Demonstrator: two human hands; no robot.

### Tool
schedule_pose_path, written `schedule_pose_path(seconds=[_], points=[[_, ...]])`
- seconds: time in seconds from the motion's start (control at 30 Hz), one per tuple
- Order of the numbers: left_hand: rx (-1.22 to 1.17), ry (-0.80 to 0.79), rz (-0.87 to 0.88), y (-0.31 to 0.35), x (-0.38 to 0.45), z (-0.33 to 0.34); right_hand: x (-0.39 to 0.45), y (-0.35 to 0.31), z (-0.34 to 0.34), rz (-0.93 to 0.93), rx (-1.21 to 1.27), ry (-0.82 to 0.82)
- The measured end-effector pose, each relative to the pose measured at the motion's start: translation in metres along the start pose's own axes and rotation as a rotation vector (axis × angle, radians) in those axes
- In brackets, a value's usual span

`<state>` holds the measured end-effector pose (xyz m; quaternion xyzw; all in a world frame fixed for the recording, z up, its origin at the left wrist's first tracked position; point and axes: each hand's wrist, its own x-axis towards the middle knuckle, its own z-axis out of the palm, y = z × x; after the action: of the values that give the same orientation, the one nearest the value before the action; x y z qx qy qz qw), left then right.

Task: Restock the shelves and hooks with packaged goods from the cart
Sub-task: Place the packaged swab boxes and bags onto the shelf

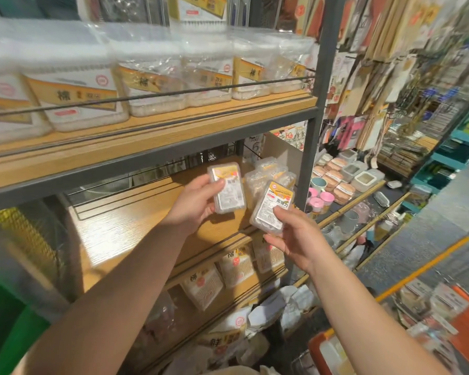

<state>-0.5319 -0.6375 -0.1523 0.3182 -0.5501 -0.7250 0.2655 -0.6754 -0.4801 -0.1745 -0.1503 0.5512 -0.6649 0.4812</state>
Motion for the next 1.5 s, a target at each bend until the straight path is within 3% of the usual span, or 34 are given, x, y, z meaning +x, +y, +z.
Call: schedule_pose_path(seconds=[0.17,0.3,0.43,0.63,0.83,0.97,1.1,1.33,1.5], points=[[-0.064,0.194,-0.007,-0.001,0.043,-0.010,-0.009,0.002,-0.024,-0.026,0.037,0.077],[0.036,0.290,-0.030,0.000,0.089,0.008,-0.014,0.005,-0.045,-0.033,0.055,0.145],[0.015,0.183,-0.111,-0.016,0.115,0.018,-0.019,0.006,-0.062,-0.039,0.074,0.214],[0.063,-0.014,0.009,-0.032,0.140,0.014,-0.019,0.005,-0.071,-0.021,0.049,0.266],[0.102,-0.112,-0.029,-0.045,0.150,0.015,-0.013,0.001,-0.064,-0.010,0.016,0.254],[0.154,-0.063,-0.021,-0.041,0.140,0.015,-0.009,-0.001,-0.055,-0.006,-0.010,0.205],[0.186,0.141,0.111,-0.022,0.124,0.020,-0.002,-0.007,-0.040,-0.023,-0.017,0.140],[0.399,-0.181,0.205,0.015,0.053,0.042,0.011,-0.009,-0.004,-0.025,-0.049,0.007],[0.565,-0.323,0.063,0.020,0.041,0.036,0.011,0.000,0.013,-0.029,-0.085,-0.088]])
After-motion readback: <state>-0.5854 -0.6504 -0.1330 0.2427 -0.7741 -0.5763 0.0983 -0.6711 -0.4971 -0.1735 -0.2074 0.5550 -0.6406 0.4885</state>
